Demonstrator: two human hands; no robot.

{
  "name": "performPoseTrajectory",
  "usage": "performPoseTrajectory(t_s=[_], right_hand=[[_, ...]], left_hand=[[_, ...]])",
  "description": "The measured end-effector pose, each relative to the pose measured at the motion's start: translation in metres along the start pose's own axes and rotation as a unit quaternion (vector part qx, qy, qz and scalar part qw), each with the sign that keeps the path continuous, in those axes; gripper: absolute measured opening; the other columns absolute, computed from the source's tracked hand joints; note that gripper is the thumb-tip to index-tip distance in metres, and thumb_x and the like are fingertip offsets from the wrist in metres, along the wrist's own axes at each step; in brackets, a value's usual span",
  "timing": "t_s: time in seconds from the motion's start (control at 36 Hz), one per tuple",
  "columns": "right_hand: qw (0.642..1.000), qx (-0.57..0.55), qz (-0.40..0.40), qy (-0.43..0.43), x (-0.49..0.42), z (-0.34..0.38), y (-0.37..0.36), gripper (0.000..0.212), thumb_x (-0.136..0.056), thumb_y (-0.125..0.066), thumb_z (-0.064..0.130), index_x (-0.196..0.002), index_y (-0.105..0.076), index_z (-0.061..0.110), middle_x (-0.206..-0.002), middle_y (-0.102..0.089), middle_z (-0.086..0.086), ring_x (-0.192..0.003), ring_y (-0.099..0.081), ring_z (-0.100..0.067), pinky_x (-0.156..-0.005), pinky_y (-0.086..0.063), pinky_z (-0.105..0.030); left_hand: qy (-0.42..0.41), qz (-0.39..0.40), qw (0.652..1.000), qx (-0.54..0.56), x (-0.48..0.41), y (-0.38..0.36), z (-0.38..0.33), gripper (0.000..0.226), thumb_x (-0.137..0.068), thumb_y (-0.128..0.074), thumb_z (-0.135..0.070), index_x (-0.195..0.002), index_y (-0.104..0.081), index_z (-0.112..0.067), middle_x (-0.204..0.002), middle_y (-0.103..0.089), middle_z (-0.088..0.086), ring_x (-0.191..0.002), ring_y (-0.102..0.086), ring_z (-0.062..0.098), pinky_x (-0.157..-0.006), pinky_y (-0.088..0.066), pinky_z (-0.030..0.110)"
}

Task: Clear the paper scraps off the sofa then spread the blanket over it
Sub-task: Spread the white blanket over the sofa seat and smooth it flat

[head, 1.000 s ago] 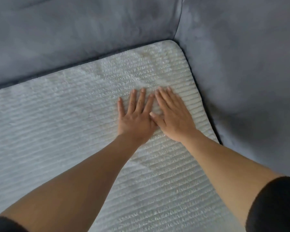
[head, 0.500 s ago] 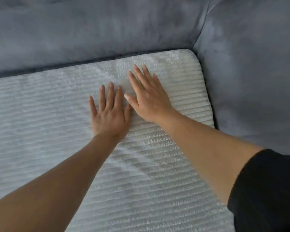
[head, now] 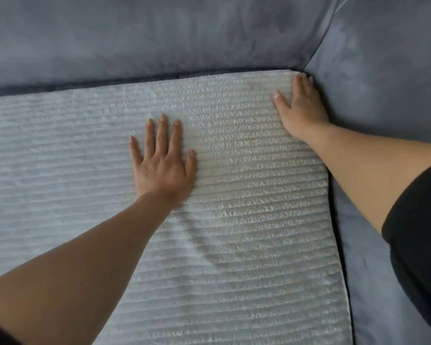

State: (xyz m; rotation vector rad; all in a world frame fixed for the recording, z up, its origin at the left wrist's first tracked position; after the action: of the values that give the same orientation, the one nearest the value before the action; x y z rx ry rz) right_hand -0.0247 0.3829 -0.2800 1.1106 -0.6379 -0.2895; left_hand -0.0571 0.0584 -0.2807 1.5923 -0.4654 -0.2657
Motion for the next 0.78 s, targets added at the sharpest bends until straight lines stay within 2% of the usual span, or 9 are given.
performPoseTrajectory(t_s=[0.08,0.14,0.19,0.31,0.36,0.47,0.56,0.67,0.78], right_hand=[[0.999,-0.007,-0.033,-0.026,0.003,0.013,0.009,0.076,-0.105,-0.027,0.053,-0.16,-0.013,0.002,-0.169,-0.01,-0.016,-0.157,-0.006,-0.028,-0.127,-0.005,-0.042],[0.994,0.006,-0.11,0.017,0.021,0.038,0.017,0.07,-0.106,-0.03,0.046,-0.159,-0.02,0.002,-0.168,-0.017,-0.017,-0.156,-0.01,-0.032,-0.127,-0.007,-0.046],[0.987,0.001,-0.142,0.076,0.054,0.068,0.015,0.069,-0.106,-0.029,0.047,-0.159,-0.022,0.004,-0.168,-0.018,-0.015,-0.156,-0.01,-0.032,-0.127,-0.007,-0.047],[0.975,0.019,-0.067,0.212,0.134,0.114,-0.034,0.067,-0.105,-0.031,0.043,-0.159,-0.022,0.006,-0.169,-0.014,-0.013,-0.157,-0.004,-0.031,-0.127,-0.008,-0.051],[0.967,0.027,-0.041,0.248,0.17,0.119,-0.058,0.065,-0.104,-0.032,0.04,-0.159,-0.024,0.007,-0.17,-0.013,-0.011,-0.157,-0.002,-0.03,-0.126,-0.011,-0.052],[0.976,0.057,-0.023,0.208,0.198,0.074,-0.077,0.07,-0.105,-0.029,0.056,-0.163,-0.013,0.02,-0.172,-0.002,-0.003,-0.157,0.007,-0.025,-0.126,-0.008,-0.051],[0.982,0.074,-0.031,0.172,0.194,0.027,-0.07,0.079,-0.103,-0.022,0.068,-0.163,-0.001,0.022,-0.171,0.005,-0.005,-0.157,0.009,-0.025,-0.126,-0.008,-0.051],[0.991,0.079,-0.021,0.108,0.19,-0.025,-0.057,0.081,-0.102,-0.015,0.07,-0.163,0.005,0.02,-0.171,0.008,-0.003,-0.157,0.01,-0.021,-0.127,-0.006,-0.046],[1.0,0.013,-0.009,-0.006,0.186,-0.041,-0.041,0.08,-0.104,-0.023,0.058,-0.162,-0.007,0.005,-0.17,-0.004,-0.013,-0.157,-0.002,-0.027,-0.127,-0.008,-0.043]], left_hand=[[-0.003,-0.001,1.0,0.001,0.0,0.0,-0.001,0.069,-0.102,-0.007,-0.061,-0.163,-0.002,-0.029,-0.172,0.001,-0.001,-0.158,0.008,0.023,-0.125,0.0,0.059],[-0.003,-0.001,1.0,-0.002,0.0,0.0,-0.001,0.069,-0.102,-0.006,-0.061,-0.163,-0.003,-0.029,-0.172,0.0,-0.001,-0.158,0.007,0.023,-0.125,0.0,0.059],[0.0,0.006,1.0,0.001,0.0,0.0,0.0,0.069,-0.102,-0.006,-0.061,-0.163,-0.004,-0.028,-0.172,0.0,-0.002,-0.158,0.006,0.023,-0.124,0.0,0.059],[0.006,0.023,1.0,0.001,-0.001,0.005,-0.004,0.068,-0.102,-0.006,-0.059,-0.163,-0.002,-0.029,-0.172,0.002,-0.002,-0.158,0.01,0.021,-0.125,0.002,0.058],[0.016,0.027,0.999,0.017,0.001,0.013,-0.002,0.067,-0.103,-0.011,-0.058,-0.163,-0.002,-0.031,-0.172,0.003,-0.004,-0.157,0.011,0.018,-0.125,0.003,0.056],[0.009,0.031,0.996,0.079,0.035,0.02,0.001,0.064,-0.104,-0.022,-0.052,-0.163,-0.006,-0.032,-0.172,-0.004,-0.004,-0.158,0.005,0.015,-0.126,0.003,0.054],[-0.024,0.051,0.997,0.055,0.088,0.012,0.005,0.066,-0.104,-0.021,-0.057,-0.163,-0.002,-0.034,-0.172,0.001,-0.004,-0.158,0.006,0.018,-0.126,0.003,0.053],[0.005,0.07,0.997,0.023,0.133,0.001,0.022,0.067,-0.103,-0.016,-0.062,-0.162,0.002,-0.038,-0.172,0.004,-0.004,-0.157,0.01,0.018,-0.125,0.007,0.051],[0.031,0.086,0.996,0.018,0.154,0.006,0.032,0.067,-0.104,-0.016,-0.06,-0.162,0.006,-0.036,-0.171,0.011,-0.005,-0.156,0.015,0.016,-0.125,0.008,0.051]])
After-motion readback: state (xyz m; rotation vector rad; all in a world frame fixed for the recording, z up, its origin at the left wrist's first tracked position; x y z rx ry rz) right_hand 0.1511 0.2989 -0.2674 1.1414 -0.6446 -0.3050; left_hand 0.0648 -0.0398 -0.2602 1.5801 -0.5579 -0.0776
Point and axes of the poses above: each hand's wrist, its own x-axis away from the middle knuckle, its own y-axis out of the back of the hand, z = x × y, the point moved 2 cm from there along -x, towards the middle knuckle
